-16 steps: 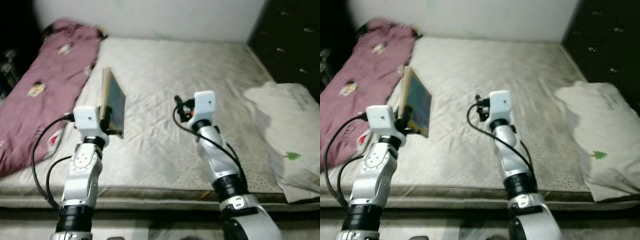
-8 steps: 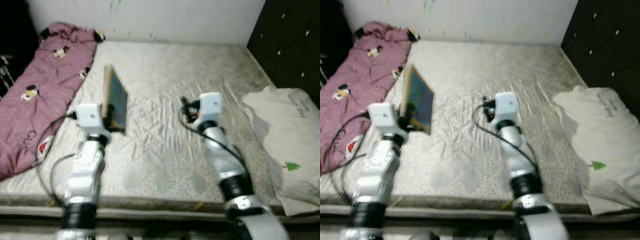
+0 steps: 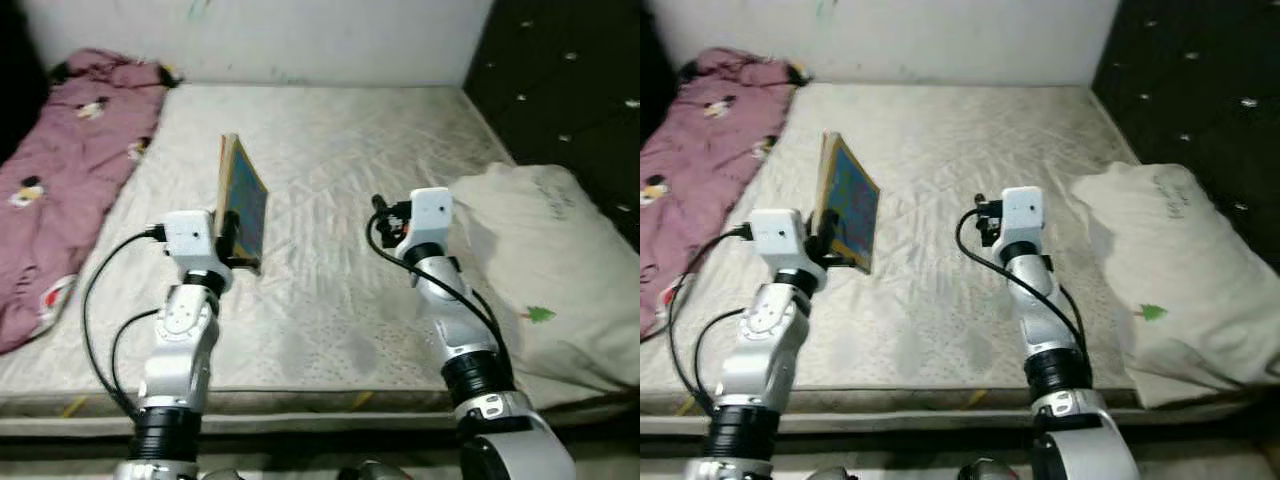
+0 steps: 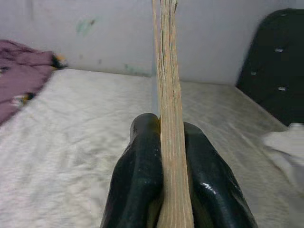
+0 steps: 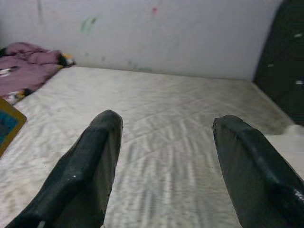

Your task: Clean up the room

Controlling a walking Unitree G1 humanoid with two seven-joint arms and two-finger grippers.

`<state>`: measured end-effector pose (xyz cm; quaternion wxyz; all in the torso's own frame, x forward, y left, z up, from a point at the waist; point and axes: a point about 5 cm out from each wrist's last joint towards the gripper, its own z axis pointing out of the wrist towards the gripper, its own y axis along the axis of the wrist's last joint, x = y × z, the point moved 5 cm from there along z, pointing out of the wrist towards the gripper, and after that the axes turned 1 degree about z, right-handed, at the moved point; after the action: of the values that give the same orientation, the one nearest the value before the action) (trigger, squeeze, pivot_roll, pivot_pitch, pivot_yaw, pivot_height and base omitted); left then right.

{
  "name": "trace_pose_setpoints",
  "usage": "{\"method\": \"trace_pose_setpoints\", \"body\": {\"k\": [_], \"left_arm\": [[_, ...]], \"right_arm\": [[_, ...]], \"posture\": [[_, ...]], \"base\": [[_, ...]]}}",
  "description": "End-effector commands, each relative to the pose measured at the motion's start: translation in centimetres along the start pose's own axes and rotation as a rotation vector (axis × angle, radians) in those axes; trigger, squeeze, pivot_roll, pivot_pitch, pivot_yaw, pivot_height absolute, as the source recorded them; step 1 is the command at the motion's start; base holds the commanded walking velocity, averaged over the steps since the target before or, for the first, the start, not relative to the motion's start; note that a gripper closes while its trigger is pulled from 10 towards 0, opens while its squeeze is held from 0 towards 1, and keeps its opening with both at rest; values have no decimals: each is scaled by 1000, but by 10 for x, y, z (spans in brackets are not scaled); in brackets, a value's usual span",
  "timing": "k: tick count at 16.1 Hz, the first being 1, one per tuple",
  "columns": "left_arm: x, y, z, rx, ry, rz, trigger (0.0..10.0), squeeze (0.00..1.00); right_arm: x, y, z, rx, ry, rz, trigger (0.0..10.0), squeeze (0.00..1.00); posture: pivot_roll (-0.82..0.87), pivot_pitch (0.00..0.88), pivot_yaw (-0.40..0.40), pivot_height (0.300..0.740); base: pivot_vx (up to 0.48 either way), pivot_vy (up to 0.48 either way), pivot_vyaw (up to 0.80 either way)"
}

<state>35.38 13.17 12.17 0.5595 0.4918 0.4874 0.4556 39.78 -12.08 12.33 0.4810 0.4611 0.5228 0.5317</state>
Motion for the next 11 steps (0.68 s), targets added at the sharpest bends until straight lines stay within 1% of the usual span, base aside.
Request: {"method": "trace_pose_setpoints", "body": {"k": [1,3,4,7,11], "left_arm": [[-1,14,1,-52,-12,10,10000,0],[7,13,-5,-51,14,16,10000,0],[20,7,-13,-39,65,5,10000,0],[35,1,-23,-23,137,-50,10000,0],[30,4,-18,-26,117,-35,10000,0]], "right_arm": [[1,3,1,-9,11,1,10000,0],[-1,3,-2,-11,23,-8,10000,0],[-7,-1,-7,-4,20,-22,10000,0],[-12,-9,-15,18,19,-30,10000,0],[-6,-8,-13,17,43,-39,10000,0]], "posture": [[14,0,-1,740],[16,0,-4,740],[16,0,-5,740],[18,0,-10,740],[18,0,-10,740]], "base": [[0,-416,0],[0,-418,0],[0,-416,0],[0,-419,0],[0,-417,0]]}}
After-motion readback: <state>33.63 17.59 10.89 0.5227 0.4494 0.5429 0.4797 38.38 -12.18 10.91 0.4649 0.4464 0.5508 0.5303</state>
